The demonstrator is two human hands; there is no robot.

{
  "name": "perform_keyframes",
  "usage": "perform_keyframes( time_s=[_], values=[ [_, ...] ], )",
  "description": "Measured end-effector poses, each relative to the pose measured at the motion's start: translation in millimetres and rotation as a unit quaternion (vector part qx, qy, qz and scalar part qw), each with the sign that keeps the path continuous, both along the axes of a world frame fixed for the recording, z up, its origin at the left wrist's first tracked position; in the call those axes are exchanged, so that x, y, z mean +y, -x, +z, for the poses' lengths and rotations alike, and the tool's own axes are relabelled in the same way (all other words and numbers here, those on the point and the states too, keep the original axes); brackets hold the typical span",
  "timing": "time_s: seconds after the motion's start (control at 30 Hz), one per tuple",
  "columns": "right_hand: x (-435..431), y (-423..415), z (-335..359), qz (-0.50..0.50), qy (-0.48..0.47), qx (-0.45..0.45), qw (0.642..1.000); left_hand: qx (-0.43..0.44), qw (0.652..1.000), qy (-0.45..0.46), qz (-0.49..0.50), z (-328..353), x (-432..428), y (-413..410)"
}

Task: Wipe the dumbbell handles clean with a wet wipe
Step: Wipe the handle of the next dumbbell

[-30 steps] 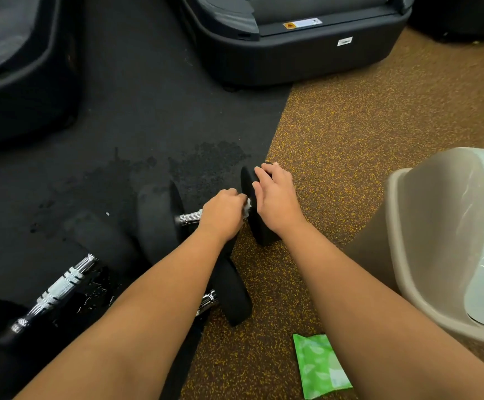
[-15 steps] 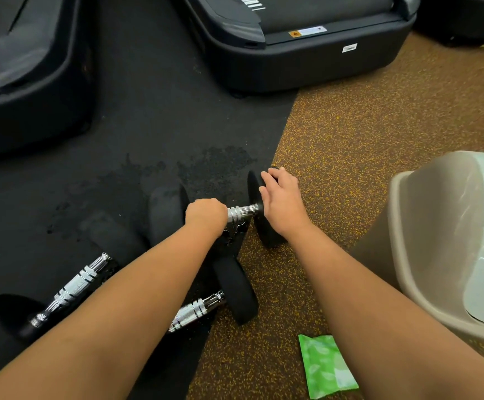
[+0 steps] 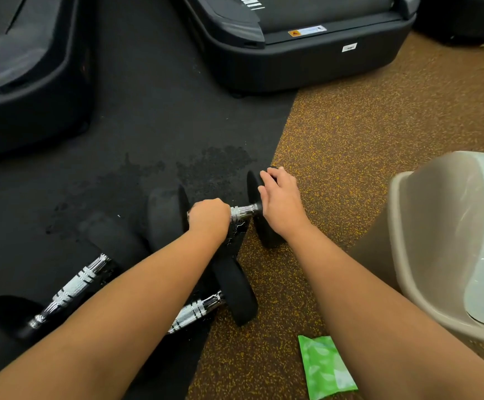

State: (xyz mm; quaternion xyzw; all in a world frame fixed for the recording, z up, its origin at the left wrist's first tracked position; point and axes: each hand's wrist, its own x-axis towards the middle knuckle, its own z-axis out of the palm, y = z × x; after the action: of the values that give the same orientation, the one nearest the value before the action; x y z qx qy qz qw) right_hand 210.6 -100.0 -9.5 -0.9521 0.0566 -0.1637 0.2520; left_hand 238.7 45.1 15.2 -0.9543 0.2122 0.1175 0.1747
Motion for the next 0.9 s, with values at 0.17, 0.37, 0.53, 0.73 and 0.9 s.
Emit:
perform_keyframes(
  time_s=[0.17, 0.37, 0.53, 0.73, 0.9],
  values=[
    [-1, -1, 0, 0.001, 0.004, 0.003, 1.000, -0.002, 1.000, -0.013, 0.010, -4, 1, -1],
    [0, 1, -1, -0.002, 0.011, 0.000, 1.000, -0.013, 0.998, 0.047, 0.036, -12, 3, 2],
    [1, 1, 0, -0.002, 0.024, 0.001, 1.000, -0.032, 0.997, 0.075, -0.002, -14, 2, 3],
    [2, 1, 1, -0.006, 0.019, -0.001, 1.000, -0.041, 0.998, 0.056, 0.002, -18, 13, 2],
    [1, 3, 0, -0.002, 0.020, 0.000, 1.000, -0.072, 0.997, 0.029, 0.001, -28, 13, 5]
  ],
)
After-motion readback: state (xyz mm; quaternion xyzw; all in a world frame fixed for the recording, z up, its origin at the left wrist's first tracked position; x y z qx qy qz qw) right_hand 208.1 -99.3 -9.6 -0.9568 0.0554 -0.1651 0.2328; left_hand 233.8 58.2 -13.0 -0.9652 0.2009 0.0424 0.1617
